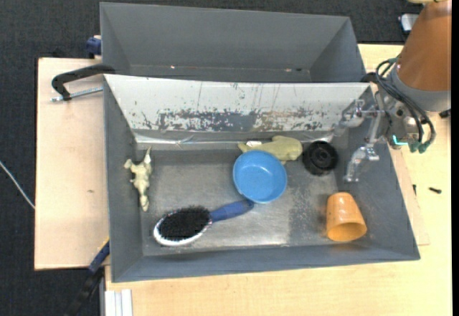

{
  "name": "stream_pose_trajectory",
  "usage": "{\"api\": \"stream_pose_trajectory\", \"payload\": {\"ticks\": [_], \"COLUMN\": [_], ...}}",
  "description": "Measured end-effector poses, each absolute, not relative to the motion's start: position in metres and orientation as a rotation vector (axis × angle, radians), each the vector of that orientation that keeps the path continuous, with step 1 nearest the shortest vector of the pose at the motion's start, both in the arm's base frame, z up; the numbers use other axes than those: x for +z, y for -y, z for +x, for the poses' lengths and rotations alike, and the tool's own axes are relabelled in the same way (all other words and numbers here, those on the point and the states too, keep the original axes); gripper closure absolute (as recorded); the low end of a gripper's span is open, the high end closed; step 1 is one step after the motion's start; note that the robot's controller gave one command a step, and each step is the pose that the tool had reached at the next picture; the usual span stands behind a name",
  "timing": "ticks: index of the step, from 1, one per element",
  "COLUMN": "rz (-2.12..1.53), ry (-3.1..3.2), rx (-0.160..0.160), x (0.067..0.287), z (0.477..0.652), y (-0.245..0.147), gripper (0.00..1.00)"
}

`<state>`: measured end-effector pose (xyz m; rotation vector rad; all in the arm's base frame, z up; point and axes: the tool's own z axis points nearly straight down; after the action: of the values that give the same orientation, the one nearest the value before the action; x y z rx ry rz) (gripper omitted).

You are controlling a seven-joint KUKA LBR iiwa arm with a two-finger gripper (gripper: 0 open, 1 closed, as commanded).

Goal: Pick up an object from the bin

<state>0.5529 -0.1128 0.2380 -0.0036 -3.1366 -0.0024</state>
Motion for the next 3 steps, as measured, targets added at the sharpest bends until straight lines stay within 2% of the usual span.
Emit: {"api": "stream_pose_trajectory", "payload": {"ticks": [1,2,3], "rz": [-0.061,-0.06,-0.059], "ry": [3.135,3.142,3.14], "rx": [-0.002,0.0,0.0], "x": [0.0827,0.0859,0.0854], "z": [0.5835,0.5849,0.584], "y": [0.0827,0.0827,0.0827], "gripper": [0.0,1.0,0.0]}}
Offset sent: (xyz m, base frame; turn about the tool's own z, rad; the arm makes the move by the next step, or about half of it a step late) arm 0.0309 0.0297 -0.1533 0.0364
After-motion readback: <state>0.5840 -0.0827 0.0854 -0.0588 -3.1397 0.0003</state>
